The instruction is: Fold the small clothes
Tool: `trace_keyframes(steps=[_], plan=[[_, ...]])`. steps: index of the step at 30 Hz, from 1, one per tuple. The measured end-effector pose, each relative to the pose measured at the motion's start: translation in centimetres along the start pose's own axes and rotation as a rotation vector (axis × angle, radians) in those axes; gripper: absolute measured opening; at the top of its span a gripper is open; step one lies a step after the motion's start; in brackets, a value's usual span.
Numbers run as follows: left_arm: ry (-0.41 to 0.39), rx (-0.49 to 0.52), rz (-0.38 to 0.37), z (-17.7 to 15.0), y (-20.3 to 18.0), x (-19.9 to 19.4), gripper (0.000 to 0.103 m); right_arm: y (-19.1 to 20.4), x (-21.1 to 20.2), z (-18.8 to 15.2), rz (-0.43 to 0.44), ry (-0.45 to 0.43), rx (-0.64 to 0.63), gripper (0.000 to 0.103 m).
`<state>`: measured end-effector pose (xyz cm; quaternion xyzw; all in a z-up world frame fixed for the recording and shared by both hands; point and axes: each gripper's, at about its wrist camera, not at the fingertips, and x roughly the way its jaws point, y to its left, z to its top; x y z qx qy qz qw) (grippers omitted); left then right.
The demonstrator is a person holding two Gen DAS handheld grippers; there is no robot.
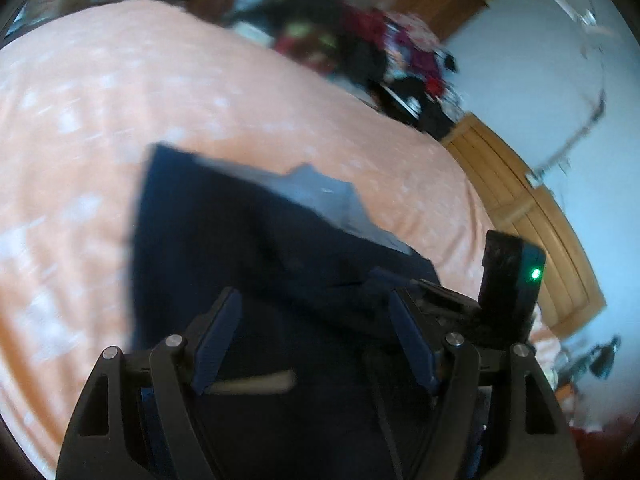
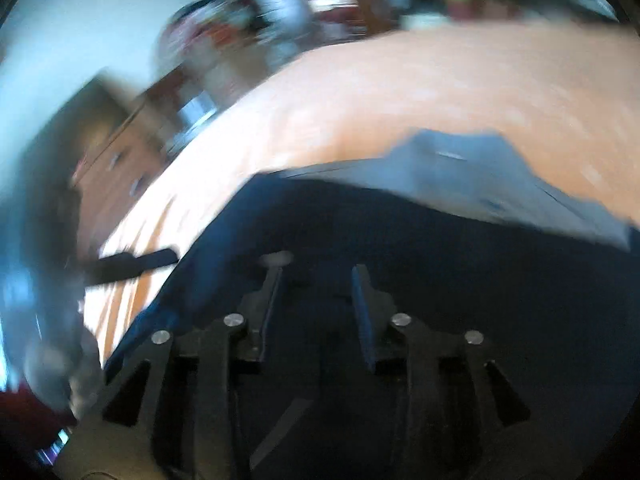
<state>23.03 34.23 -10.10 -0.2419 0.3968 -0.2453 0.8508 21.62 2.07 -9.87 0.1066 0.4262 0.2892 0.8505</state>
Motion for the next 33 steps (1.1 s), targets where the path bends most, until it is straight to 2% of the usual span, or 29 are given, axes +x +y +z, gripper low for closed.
trace_keyframes(steps=[2,4,6,8,9,10,12,13,14,15,16,17,18,20,22,23,24,25,26,27,28,29,30,31,32,33], plan=[[0.041,0.027,-0.019,0.7,-1.8,2.8,0.077,-3.1,0.4,-0.8,-0.034,0.023,0.105,0.008],[0.111,0.075,-0.013,0.8,-3.3,6.3,0.077,-3.7,1.5,-2.0,-0.020,0.077,0.118,0.007],[0.181,0.070,0.087,0.2,-2.0,9.4,0.076,-3.7,2.6,-3.4,-0.027,0.129,0.100,0.007],[0.207,-0.013,0.108,-0.2,1.3,10.1,0.056,-4.8,2.5,-4.1,-0.014,0.132,0.130,0.002],[0.202,-0.054,0.092,-0.3,2.4,9.5,0.037,-5.5,2.0,-4.2,-0.020,0.126,0.148,0.002],[0.195,-0.103,0.075,-0.3,3.7,8.5,0.024,-6.2,1.5,-4.3,-0.034,0.122,0.159,0.002],[0.154,-0.148,0.106,-0.3,5.8,5.7,0.024,-8.0,0.4,-4.5,-0.046,0.128,0.187,0.002],[0.138,-0.163,0.146,-0.4,6.8,4.3,0.037,-8.6,-0.2,-4.7,-0.055,0.133,0.196,0.002],[0.120,-0.176,0.163,-0.4,7.7,3.0,0.043,-9.2,-1.2,-5.0,-0.064,0.134,0.204,0.001],[0.105,-0.195,0.182,-0.5,8.8,1.4,0.044,-9.6,-2.6,-5.3,-0.100,0.137,0.205,0.004],[0.093,-0.207,0.213,-0.6,9.6,-0.1,0.051,-9.7,-3.6,-5.8,-0.128,0.135,0.204,0.005],[0.080,-0.213,0.224,-0.8,10.1,-1.8,0.053,-9.6,-5.3,-6.1,-0.144,0.123,0.200,0.012],[0.057,-0.213,0.235,-1.0,10.2,-3.9,0.053,-9.2,-7.3,-6.5,-0.159,0.106,0.189,0.027],[-0.001,-0.181,0.251,-0.7,9.2,-7.7,0.053,-7.9,-10.6,-7.0,-0.192,0.071,0.156,0.042],[-0.101,-0.106,0.264,-0.6,6.2,-12.7,0.053,-5.9,-14.0,-7.8,-0.227,0.023,0.124,0.046],[-0.158,-0.062,0.276,-1.0,5.1,-15.0,0.055,-4.6,-15.9,-8.3,-0.250,-0.008,0.098,0.052],[-0.251,0.009,0.293,-1.7,2.7,-18.3,0.065,-2.8,-18.0,-9.1,-0.290,-0.051,0.061,0.059],[-0.335,0.078,0.306,-2.7,0.3,-21.1,0.084,-1.4,-19.7,-9.7,-0.325,-0.088,0.028,0.063],[-0.386,0.122,0.306,-3.4,-1.2,-22.8,0.094,0.2,-21.5,-10.8,-0.365,-0.131,-0.011,0.074],[-0.455,0.167,0.284,-4.6,-2.9,-25.0,0.103,1.7,-23.3,-12.0,-0.402,-0.170,-0.041,0.084],[-0.485,0.179,0.233,-5.4,-3.6,-26.3,0.103,2.7,-24.8,-13.4,-0.424,-0.203,-0.051,0.087],[-0.495,0.165,0.155,-6.1,-3.7,-27.4,0.103,3.1,-26.0,-14.8,-0.420,-0.215,-0.043,0.092],[-0.465,0.118,0.059,-6.9,-3.1,-27.9,0.103,3.0,-26.5,-15.8,-0.406,-0.200,-0.032,0.093],[-0.404,0.075,0.007,-7.4,-2.2,-27.8,0.103,2.9,-26.7,-17.1,-0.400,-0.166,-0.012,0.093],[-0.342,0.045,-0.018,-7.9,-1.5,-27.4,0.103,2.4,-26.8,-18.5,-0.399,-0.119,0.015,0.093],[-0.282,0.035,-0.010,-8.8,-0.8,-26.9,0.103,1.7,-26.9,-20.2,-0.383,-0.066,0.050,0.092]])
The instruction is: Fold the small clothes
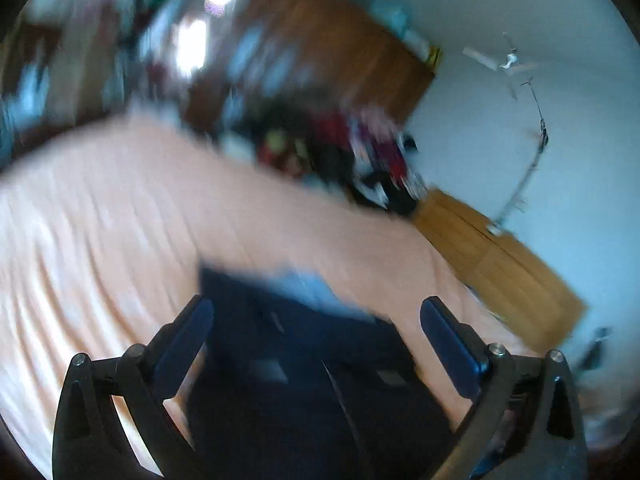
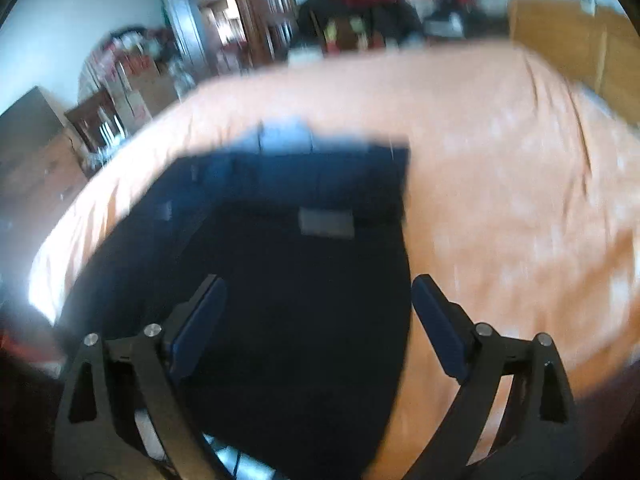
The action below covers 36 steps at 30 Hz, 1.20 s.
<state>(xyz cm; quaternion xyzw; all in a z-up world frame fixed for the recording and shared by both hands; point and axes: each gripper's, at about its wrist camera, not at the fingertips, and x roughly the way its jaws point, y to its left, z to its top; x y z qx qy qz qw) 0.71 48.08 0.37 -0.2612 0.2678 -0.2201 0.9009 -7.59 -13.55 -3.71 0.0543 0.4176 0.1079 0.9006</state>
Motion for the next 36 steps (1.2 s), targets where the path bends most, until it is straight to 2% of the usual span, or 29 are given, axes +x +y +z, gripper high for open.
trace_keyframes(steps=[2,4,5,6,9,11,14,16,18,20,22,24,26,27,32,36], plan=[[0.076,0.037,0.059,-3.0,1.1,-0.5,0.101,-2.1,0.6,-3.9,0.053,0.144,0.098,0.087],[0.134,0.040,0.079,-5.7,1.9,-0.9,0.101,-3.5,1.0,-6.9,0.083,0.231,0.167,0.077],[0.160,0.042,0.101,-7.3,2.6,-1.5,0.101,-4.4,1.6,-8.8,0.084,0.286,0.196,0.069],[0.178,0.038,0.113,-8.8,2.7,-1.7,0.101,-4.6,1.7,-9.7,0.076,0.307,0.204,0.063],[0.232,-0.001,0.147,-12.2,4.2,-2.6,0.100,-5.1,2.5,-11.0,0.095,0.298,0.246,0.062],[0.253,-0.044,0.157,-13.7,5.5,-3.1,0.099,-5.3,2.9,-10.6,0.124,0.268,0.264,0.062],[0.263,-0.093,0.158,-14.5,7.2,-3.4,0.095,-5.2,4.5,-10.0,0.135,0.270,0.263,0.062],[0.265,-0.085,0.167,-15.1,7.2,-3.8,0.095,-4.8,4.9,-10.4,0.107,0.287,0.238,0.061],[0.275,-0.077,0.189,-15.7,7.7,-3.8,0.095,-3.6,5.3,-10.3,0.120,0.301,0.211,0.061],[0.284,-0.083,0.181,-16.0,7.7,-3.8,0.095,-3.5,6.7,-10.6,0.097,0.363,0.213,0.061],[0.310,-0.075,0.172,-16.2,7.7,-3.5,0.095,-3.7,7.4,-10.7,0.131,0.381,0.252,0.061],[0.362,-0.070,0.161,-16.6,7.8,-2.8,0.094,-3.6,7.5,-10.6,0.264,0.368,0.325,0.059],[0.416,-0.091,0.132,-17.0,8.1,-2.4,0.086,-3.4,7.3,-10.2,0.340,0.342,0.358,0.059],[0.433,-0.102,0.117,-17.2,8.4,-2.4,0.081,-3.5,7.4,-10.1,0.352,0.339,0.369,0.059],[0.490,-0.104,0.043,-17.8,8.1,-2.6,0.079,-3.3,8.8,-10.0,0.343,0.368,0.374,0.059],[0.555,-0.055,0.064,-19.0,7.1,-1.8,0.078,-2.5,9.7,-10.4,0.341,0.392,0.359,0.059]])
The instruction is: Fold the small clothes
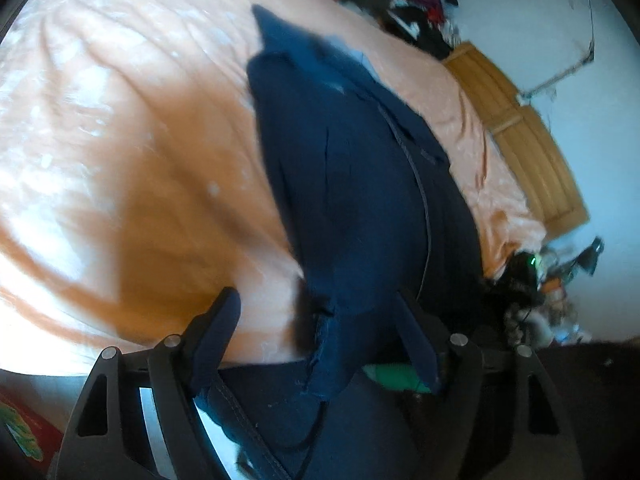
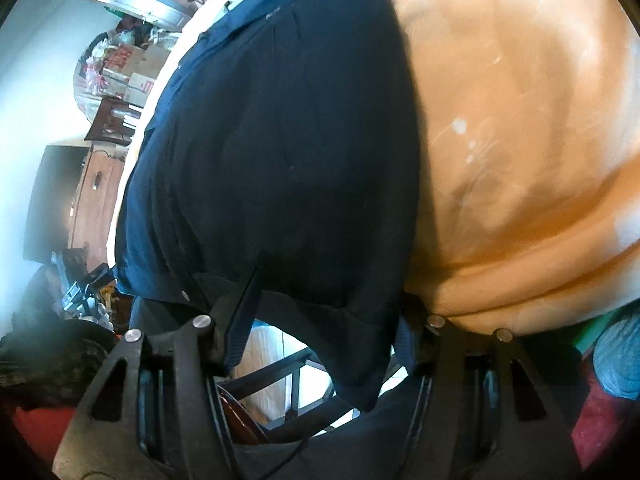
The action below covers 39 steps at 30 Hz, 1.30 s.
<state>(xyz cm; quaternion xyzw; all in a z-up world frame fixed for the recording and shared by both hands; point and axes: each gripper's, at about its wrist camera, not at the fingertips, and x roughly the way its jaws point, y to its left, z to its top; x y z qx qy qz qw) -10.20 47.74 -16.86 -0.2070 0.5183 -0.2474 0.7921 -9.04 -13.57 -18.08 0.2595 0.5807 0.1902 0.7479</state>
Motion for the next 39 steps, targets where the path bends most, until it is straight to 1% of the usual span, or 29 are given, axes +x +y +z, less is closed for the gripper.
trace_keyframes(steps=[1,2,3,4,5,6,9,10,11,12,13,14,16,18,20,21,22,24,26,28,31,33,35,39], plan=[[0.025,0.008,0.007,-0.1,-0.2,0.5,0.067,0.1,0.1,-0.3,-0.003,0.006,-0.006,0.058],[0.053,0.018,-0.002,-0.3,-0.6,1.0,0.055,0.2,-0.1,-0.5,-0.009,0.004,-0.013,0.054],[0.075,0.022,-0.028,-0.6,-1.0,1.4,0.013,0.1,-0.8,-0.6,-0.008,-0.001,-0.018,0.047],[0.070,0.025,-0.023,-0.7,-1.2,1.4,0.010,0.2,-1.0,-0.6,-0.004,-0.008,-0.019,0.043],[0.063,0.028,-0.017,-0.8,-1.4,1.4,0.010,0.1,-1.2,-0.6,-0.001,-0.012,-0.016,0.036],[0.058,0.014,-0.012,-0.8,-1.2,1.4,0.010,-0.4,-1.2,-0.7,-0.001,-0.011,-0.012,0.034],[0.081,-0.012,-0.007,-0.7,-0.5,2.2,0.011,-1.5,-0.8,-1.1,-0.006,0.008,0.008,0.035],[0.085,-0.013,0.005,-0.6,-0.3,2.6,0.014,-1.5,-0.4,-1.0,-0.012,0.022,0.009,0.036],[0.082,-0.015,0.005,-0.6,-0.3,2.9,0.014,-1.5,-0.3,-1.1,-0.020,0.026,0.005,0.036],[0.083,-0.014,0.006,-0.5,-0.5,3.0,0.015,-1.2,-0.3,-1.2,-0.034,0.032,-0.010,0.029],[0.086,-0.008,0.010,-0.4,-0.8,3.1,0.013,-0.9,-0.6,-1.2,-0.044,0.029,-0.028,0.019],[0.086,-0.006,0.004,-0.4,-1.2,3.1,0.010,-0.3,-1.3,-1.3,-0.023,0.012,-0.031,0.008],[0.052,-0.014,-0.061,-0.1,-2.5,1.8,0.009,0.8,-4.1,-1.4,0.096,-0.063,-0.008,0.007],[-0.032,-0.056,-0.166,0.8,-3.5,-0.6,0.009,2.7,-7.8,-1.2,0.211,-0.156,-0.009,0.007],[-0.124,-0.093,-0.248,2.1,-3.9,-2.8,0.009,4.7,-11.1,-0.1,0.289,-0.238,-0.032,0.007],[-0.186,-0.116,-0.290,3.1,-3.8,-4.2,0.009,5.2,-12.1,0.5,0.315,-0.265,-0.038,0.007],[-0.223,-0.126,-0.318,4.0,-3.9,-5.0,0.009,5.9,-13.3,1.3,0.335,-0.297,-0.050,0.007],[-0.289,-0.128,-0.366,6.0,-4.3,-6.6,0.009,6.9,-14.7,2.7,0.364,-0.332,-0.062,0.007],[-0.328,-0.116,-0.390,7.8,-4.9,-7.4,0.009,7.8,-15.6,4.1,0.371,-0.359,-0.081,0.007],[-0.357,-0.103,-0.394,9.8,-5.6,-7.8,0.009,8.7,-16.0,5.7,0.385,-0.376,-0.087,0.006],[-0.392,-0.098,-0.388,13.6,-5.8,-7.8,0.009,9.3,-16.0,9.4,0.384,-0.405,-0.085,0.006],[-0.412,-0.104,-0.383,16.3,-5.6,-7.5,0.009,9.2,-15.4,12.5,0.383,-0.414,-0.072,0.006],[-0.425,-0.110,-0.378,19.6,-5.6,-6.3,0.010,9.4,-14.8,15.7,0.379,-0.416,-0.067,0.006],[-0.417,-0.101,-0.351,26.9,-4.6,-3.6,0.011,9.2,-12.6,23.2,0.364,-0.382,-0.063,0.007]])
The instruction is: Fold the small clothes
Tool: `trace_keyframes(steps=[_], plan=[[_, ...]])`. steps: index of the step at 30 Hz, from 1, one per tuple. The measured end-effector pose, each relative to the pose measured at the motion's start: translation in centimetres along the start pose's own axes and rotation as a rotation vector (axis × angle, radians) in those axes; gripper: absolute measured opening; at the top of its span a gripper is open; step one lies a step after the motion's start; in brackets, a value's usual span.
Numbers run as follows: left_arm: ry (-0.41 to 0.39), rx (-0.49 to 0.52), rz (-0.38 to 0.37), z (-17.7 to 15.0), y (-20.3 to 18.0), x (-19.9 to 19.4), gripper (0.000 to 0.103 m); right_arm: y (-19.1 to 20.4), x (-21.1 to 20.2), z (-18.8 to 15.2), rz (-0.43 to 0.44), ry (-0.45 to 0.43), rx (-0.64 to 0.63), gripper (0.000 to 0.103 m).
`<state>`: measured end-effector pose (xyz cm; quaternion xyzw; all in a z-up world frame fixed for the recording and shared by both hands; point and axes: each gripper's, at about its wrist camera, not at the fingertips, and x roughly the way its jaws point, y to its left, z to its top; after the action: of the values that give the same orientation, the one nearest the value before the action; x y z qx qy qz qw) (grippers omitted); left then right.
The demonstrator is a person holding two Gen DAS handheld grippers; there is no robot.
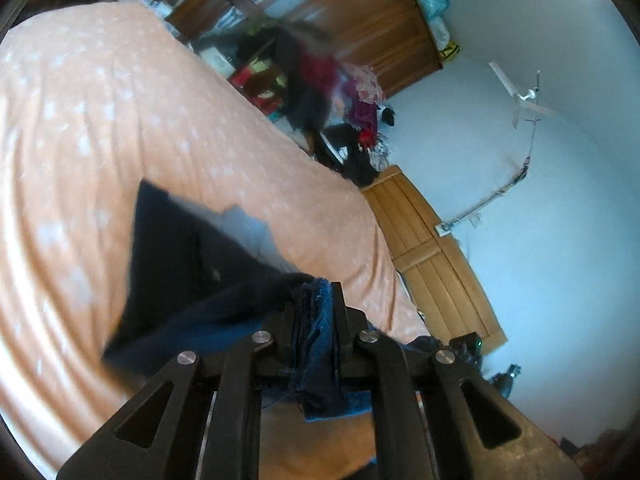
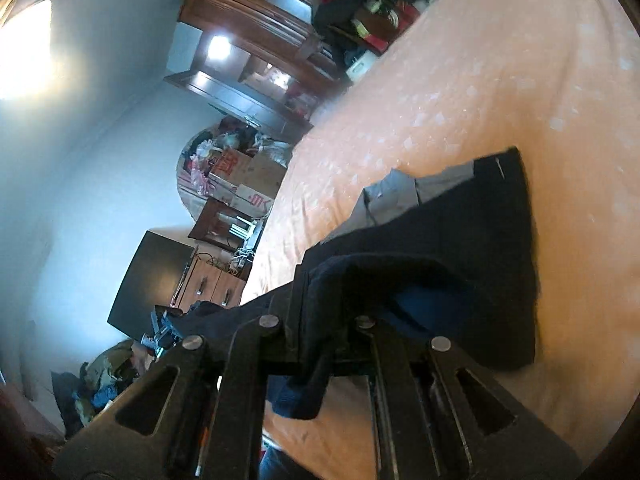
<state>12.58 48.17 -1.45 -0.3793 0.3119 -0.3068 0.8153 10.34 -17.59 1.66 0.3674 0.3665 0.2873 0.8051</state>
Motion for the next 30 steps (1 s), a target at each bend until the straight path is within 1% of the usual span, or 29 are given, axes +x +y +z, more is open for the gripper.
trace_keyframes(steps=[1,2,4,5,7,8,9,10,11,12,13,14,16,17,18,19,20,21,22,23,24,26,27,28,30], plan=[[0.013,0.000,0.015,1.3,0.9,1.6,0.012,-0.6,1.0,1.4,-0.024,0.006,-0.006,0.007],[0.023,-0.002,0.047,2.6,2.0,3.6,0.013,-1.5,2.7,2.9,-0.050,0.021,-0.013,0.007],[0.041,0.000,0.112,4.2,4.0,6.9,0.014,-3.4,4.8,4.7,-0.090,0.038,-0.008,0.008],[0.053,-0.003,0.138,5.2,5.3,8.7,0.014,-4.7,6.2,5.6,-0.116,0.051,-0.003,0.009],[0.099,-0.012,0.222,6.7,9.1,13.1,0.015,-8.1,9.2,7.0,-0.187,0.107,0.014,0.014],[0.136,-0.037,0.267,7.0,11.3,15.3,0.018,-10.2,10.6,7.2,-0.266,0.131,0.037,0.019],[0.194,-0.080,0.310,6.8,14.3,18.0,0.025,-12.2,12.0,7.0,-0.344,0.165,0.058,0.030],[0.248,-0.111,0.338,6.5,16.5,20.0,0.033,-13.6,13.0,6.6,-0.411,0.193,0.068,0.037],[0.293,-0.139,0.375,5.7,19.0,22.1,0.034,-14.8,13.5,5.9,-0.465,0.204,0.068,0.046],[0.276,-0.129,0.369,5.0,19.8,22.5,0.033,-15.1,13.5,5.6,-0.457,0.196,0.064,0.047],[0.255,-0.113,0.354,5.0,19.8,22.4,0.034,-15.0,13.3,5.2,-0.445,0.183,0.045,0.047],[0.251,-0.113,0.341,5.1,19.8,22.3,0.034,-14.6,13.0,5.1,-0.441,0.173,0.021,0.048],[0.237,-0.111,0.309,5.0,19.8,21.8,0.035,-13.6,11.8,5.2,-0.426,0.117,-0.030,0.059],[0.230,-0.119,0.289,4.9,20.1,21.7,0.035,-13.5,10.9,5.4,-0.404,0.076,-0.034,0.071],[0.223,-0.131,0.278,5.0,20.5,21.7,0.036,-13.6,10.2,5.8,-0.380,0.032,-0.025,0.078],[0.218,-0.142,0.268,5.1,20.6,21.7,0.036,-13.7,9.2,5.8,-0.365,-0.014,-0.014,0.078],[0.215,-0.143,0.268,5.2,20.5,21.8,0.036,-13.9,8.7,5.9,-0.357,-0.036,-0.007,0.078],[0.215,-0.134,0.276,5.3,20.4,21.9,0.036,-14.3,8.3,6.0,-0.353,-0.054,0.002,0.078],[0.216,-0.125,0.283,5.2,20.3,22.0,0.036,-14.7,8.6,6.2,-0.357,-0.051,0.004,0.078],[0.216,-0.117,0.289,5.1,20.1,22.0,0.036,-15.0,9.3,6.2,-0.381,-0.028,-0.006,0.076],[0.217,-0.116,0.290,4.9,19.8,21.7,0.036,-15.2,10.5,7.0,-0.411,-0.006,-0.028,0.073],[0.218,-0.123,0.287,4.9,19.8,21.6,0.036,-14.1,12.7,7.1,-0.513,0.045,-0.132,0.066],[0.220,-0.126,0.286,4.9,20.0,21.4,0.036,-13.3,13.4,7.2,-0.542,0.059,-0.176,0.063],[0.221,-0.125,0.288,4.8,19.9,21.4,0.036,-12.6,14.4,7.2,-0.568,0.078,-0.224,0.062],[0.229,-0.109,0.307,4.9,19.5,20.9,0.036,-12.0,17.0,6.5,-0.662,0.135,-0.326,0.062]])
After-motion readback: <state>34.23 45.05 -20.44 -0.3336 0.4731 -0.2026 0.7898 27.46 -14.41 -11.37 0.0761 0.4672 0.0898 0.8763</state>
